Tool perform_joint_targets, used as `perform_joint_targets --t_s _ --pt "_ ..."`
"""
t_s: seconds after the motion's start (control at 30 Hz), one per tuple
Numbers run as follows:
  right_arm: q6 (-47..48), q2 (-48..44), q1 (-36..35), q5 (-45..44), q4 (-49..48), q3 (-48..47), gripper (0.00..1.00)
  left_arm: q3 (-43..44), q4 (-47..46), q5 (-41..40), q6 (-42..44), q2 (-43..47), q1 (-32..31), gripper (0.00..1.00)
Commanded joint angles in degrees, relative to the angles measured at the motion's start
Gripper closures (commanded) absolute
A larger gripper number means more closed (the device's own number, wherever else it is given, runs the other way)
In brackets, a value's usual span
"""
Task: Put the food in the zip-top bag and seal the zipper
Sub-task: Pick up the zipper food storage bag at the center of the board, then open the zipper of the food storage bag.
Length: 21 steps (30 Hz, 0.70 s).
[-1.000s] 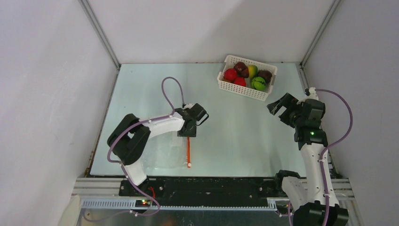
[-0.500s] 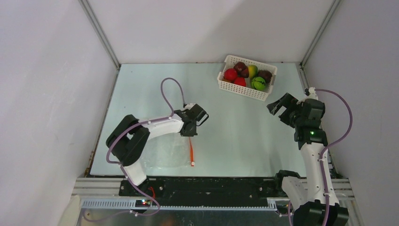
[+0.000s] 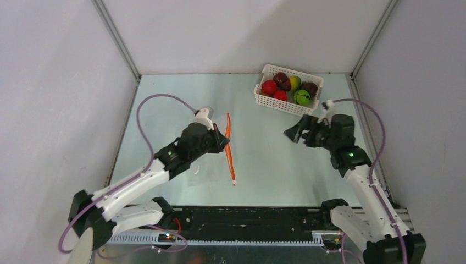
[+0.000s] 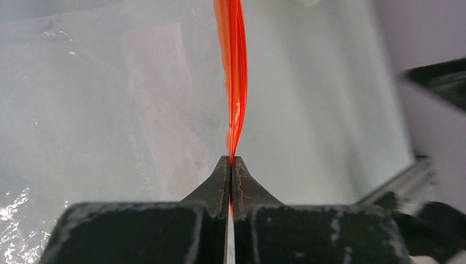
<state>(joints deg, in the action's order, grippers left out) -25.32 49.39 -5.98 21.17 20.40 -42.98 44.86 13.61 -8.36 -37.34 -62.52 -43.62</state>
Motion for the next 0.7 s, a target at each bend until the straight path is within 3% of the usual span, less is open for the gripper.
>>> perform_joint_targets --t_s 0.0,0.13,0.27,0.43,0.67 --pt "1.51 1.18 -14.0 -2.15 -4.92 -1.96 0.0 -4.62 -14.04 10.37 0.0 6.68 -0.43 1.0" --pt "-0.39 4.78 -27.84 -5.04 -10.21 -4.08 0.03 -7.35 -19.55 15.31 -1.11 8.39 -0.46 1.0" --pt "-1.63 8.08 -34.09 -14.56 -8.93 -8.33 0.04 -9.4 -23.63 17.97 -2.1 8.14 -0.67 1.0" --pt "-3.49 11.96 -38.35 -25.88 -9.1 -11.37 0.08 -10.53 -26.98 20.58 -2.48 7.42 -1.05 1.0" --pt "-4.98 18.03 -39.42 -28.55 -9.22 -15.12 0.11 -10.19 -27.55 21.11 -2.47 6.25 -1.64 1.0"
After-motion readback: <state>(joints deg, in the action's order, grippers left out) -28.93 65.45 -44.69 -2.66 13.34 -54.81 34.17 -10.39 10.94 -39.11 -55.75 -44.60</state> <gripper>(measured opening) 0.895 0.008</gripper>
